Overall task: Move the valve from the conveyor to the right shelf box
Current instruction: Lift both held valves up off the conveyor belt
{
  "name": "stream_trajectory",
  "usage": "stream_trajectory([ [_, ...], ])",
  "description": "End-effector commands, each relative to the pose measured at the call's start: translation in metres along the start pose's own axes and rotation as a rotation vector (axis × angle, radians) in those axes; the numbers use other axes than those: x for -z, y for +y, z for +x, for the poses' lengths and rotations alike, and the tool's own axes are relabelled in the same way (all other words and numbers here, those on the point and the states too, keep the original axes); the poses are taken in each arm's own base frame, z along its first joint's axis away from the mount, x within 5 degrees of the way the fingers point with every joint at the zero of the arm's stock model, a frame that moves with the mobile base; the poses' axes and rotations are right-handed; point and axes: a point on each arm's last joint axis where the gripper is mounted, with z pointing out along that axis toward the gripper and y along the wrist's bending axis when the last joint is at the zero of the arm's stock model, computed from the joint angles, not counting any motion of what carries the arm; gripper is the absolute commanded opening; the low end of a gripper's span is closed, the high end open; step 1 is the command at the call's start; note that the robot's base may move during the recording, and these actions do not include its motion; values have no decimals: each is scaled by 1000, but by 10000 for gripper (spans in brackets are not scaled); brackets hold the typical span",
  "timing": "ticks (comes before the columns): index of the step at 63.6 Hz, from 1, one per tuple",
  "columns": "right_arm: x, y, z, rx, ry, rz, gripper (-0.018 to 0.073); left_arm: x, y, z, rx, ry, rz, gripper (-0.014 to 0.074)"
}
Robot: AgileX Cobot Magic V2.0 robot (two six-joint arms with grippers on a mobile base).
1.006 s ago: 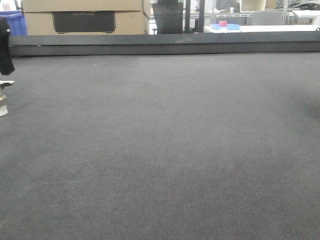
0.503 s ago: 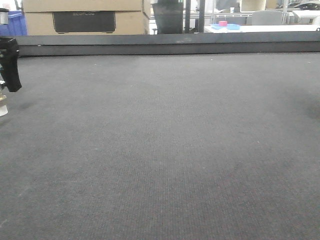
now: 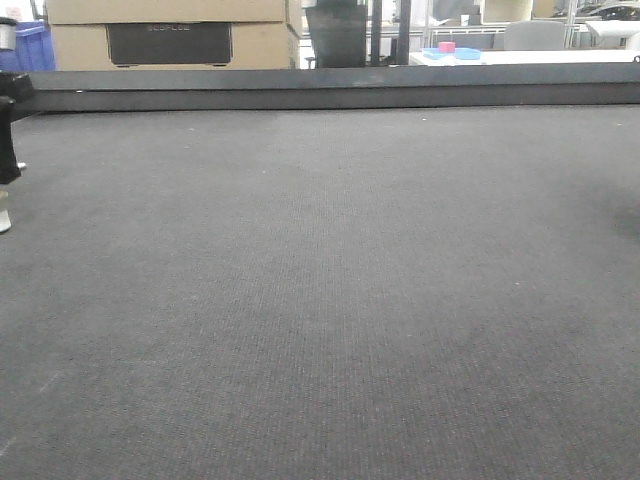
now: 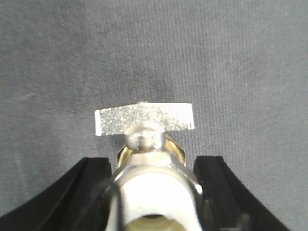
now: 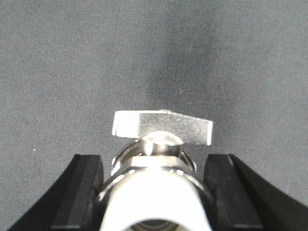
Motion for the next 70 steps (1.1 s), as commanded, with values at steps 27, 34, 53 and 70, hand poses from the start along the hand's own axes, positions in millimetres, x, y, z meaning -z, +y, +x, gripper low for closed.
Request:
stream_trajectory([
  [27,75,13,10,38,-305,45,-154,191,-38,49,-18,-466,-45,-111],
  [34,89,15,14,43,-364,53,-154,212,-53,68,-50,-512,-37,-111],
  [53,109,21,26,54,-404,56,-154,217,-63,144,-9,-631,-53,-111],
  [70,117,25,48,55,-417,53,-154,221,-70,205,-7,-819,-76,-111],
])
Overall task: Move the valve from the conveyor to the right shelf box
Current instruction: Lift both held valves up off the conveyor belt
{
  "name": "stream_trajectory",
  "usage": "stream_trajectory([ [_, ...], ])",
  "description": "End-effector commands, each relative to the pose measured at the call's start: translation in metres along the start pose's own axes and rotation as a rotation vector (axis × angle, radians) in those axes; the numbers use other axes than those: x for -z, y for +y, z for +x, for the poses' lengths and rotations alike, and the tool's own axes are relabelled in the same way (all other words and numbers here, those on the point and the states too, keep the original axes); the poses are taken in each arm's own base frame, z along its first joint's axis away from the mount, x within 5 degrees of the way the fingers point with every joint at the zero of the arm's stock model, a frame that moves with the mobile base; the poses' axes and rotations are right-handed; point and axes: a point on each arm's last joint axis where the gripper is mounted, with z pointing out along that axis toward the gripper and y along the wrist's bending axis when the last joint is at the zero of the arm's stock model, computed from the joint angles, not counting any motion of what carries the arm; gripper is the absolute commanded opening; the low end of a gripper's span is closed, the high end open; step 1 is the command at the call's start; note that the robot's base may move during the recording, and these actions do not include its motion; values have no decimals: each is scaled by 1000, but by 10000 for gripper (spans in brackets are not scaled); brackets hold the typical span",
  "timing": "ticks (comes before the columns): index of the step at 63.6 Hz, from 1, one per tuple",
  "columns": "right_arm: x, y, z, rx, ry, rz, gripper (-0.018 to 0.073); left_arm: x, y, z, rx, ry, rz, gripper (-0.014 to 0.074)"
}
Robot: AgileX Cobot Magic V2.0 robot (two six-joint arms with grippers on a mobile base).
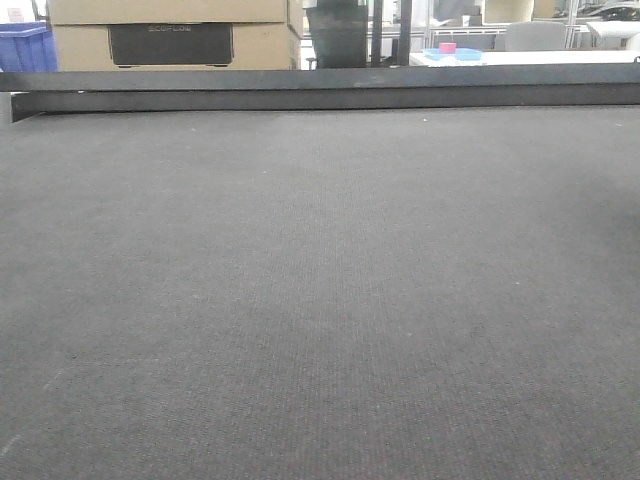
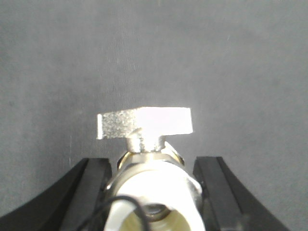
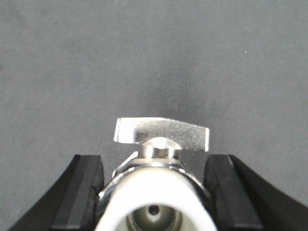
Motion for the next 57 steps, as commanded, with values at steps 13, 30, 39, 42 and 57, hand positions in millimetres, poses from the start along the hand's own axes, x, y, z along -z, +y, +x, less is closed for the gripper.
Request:
stream_trajectory([
  [13,27,5,10,13,-121,17,-154,41,-3,8,6,-216,-16,-111],
  [30,37,6,2,12,-217,26,-154,44,-3,4,6,-275,-24,-111],
  [39,41,6,-4,6,-282,27,-154,46,-2,-1,7,-329,-31,-111],
  [42,41,6,-6,6,-301,32,-154,47,-2,-3,7,-361,-35,-111],
  [57,45,4,-15,3,-410,57,-154,49,-1,-7,7,-407,-41,-111],
])
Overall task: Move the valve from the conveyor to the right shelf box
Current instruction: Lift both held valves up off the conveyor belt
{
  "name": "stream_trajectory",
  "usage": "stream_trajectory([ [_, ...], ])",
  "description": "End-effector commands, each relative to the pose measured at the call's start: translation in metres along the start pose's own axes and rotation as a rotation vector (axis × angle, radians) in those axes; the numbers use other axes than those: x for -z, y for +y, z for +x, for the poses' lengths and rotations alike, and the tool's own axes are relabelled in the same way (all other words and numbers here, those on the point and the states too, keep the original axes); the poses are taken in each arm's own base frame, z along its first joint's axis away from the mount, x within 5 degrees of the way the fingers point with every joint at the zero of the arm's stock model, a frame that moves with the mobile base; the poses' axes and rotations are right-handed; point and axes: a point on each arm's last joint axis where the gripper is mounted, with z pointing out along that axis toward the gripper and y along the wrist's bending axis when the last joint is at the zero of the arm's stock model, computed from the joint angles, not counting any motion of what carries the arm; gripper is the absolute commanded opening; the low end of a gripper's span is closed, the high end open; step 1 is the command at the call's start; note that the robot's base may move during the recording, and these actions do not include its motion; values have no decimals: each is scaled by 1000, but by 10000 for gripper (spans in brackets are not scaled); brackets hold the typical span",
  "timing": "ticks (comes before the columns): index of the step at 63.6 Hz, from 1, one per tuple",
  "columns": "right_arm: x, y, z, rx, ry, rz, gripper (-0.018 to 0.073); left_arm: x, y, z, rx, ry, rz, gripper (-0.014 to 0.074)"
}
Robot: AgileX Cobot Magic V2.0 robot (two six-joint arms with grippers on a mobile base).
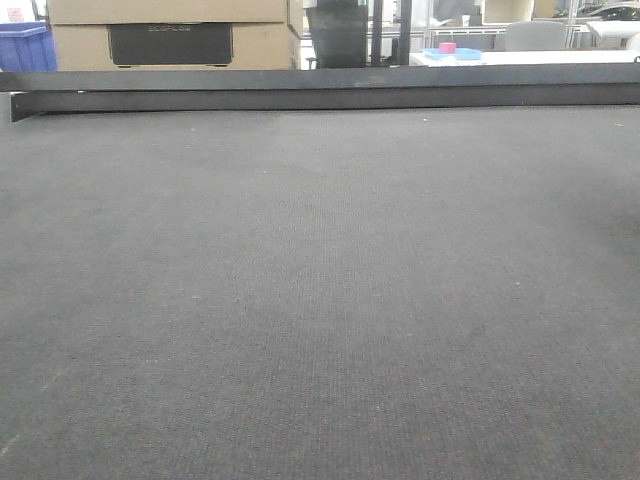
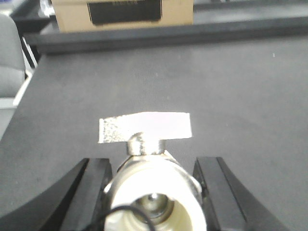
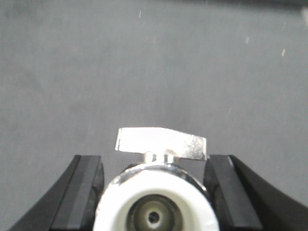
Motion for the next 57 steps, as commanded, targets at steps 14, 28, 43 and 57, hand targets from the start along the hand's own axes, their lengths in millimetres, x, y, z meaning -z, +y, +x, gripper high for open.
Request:
stream_trajectory([
  [14,11,-1,-16,7,-156,27,-154,6,0,-7,10,-75,-2,-111],
  [28,11,-1,-16,7,-156,27,-154,6,0,-7,10,-75,-2,-111],
  [43,11,-1,-16,7,-156,27,-154,6,0,-7,10,-75,-2,-111],
  [57,11,-1,-16,7,-156,27,-154,6,0,-7,10,-75,-2,-111],
])
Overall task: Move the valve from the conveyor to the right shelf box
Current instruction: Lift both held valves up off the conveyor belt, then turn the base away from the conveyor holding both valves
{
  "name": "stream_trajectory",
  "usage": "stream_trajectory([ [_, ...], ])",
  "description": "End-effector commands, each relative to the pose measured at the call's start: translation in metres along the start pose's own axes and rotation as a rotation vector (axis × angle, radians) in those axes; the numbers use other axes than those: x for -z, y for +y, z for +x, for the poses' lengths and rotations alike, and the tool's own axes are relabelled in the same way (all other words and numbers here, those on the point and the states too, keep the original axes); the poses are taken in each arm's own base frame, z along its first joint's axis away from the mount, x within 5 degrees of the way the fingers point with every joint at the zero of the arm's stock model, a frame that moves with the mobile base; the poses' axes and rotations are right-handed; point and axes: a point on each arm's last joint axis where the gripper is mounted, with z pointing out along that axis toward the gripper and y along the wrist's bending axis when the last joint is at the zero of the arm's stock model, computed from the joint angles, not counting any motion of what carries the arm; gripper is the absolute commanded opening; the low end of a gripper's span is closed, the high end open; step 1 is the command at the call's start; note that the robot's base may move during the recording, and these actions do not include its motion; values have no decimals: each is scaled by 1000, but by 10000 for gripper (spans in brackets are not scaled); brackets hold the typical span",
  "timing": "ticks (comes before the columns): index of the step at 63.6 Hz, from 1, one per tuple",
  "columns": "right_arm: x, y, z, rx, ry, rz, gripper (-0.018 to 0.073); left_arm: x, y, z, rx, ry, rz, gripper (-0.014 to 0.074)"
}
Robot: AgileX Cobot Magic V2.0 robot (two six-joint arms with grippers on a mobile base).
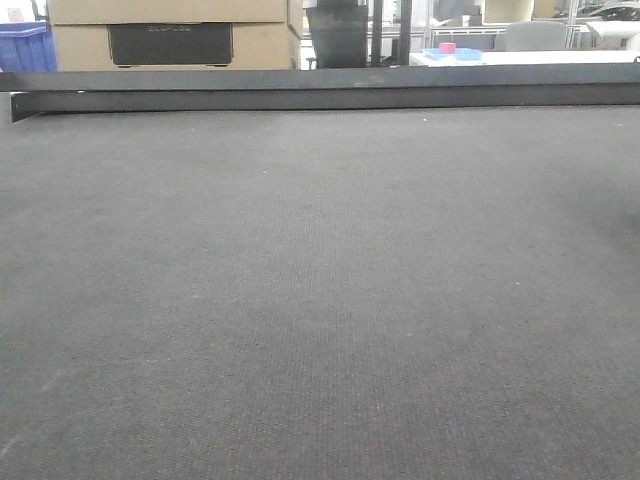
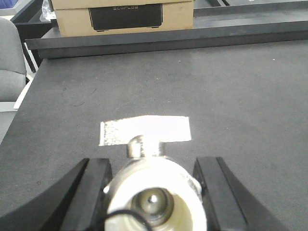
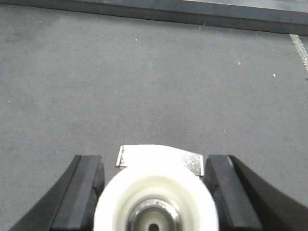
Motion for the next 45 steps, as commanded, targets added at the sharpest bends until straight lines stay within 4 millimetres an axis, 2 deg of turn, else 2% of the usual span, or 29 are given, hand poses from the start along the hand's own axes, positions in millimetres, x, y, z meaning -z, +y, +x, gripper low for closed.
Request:
stream_trajectory([
  [1,10,0,-12,7,-109,16,-154,6,0,-7,10,-69,-1,-111],
  [45,10,0,-12,7,-109,16,-154,6,0,-7,10,-69,-1,-111],
])
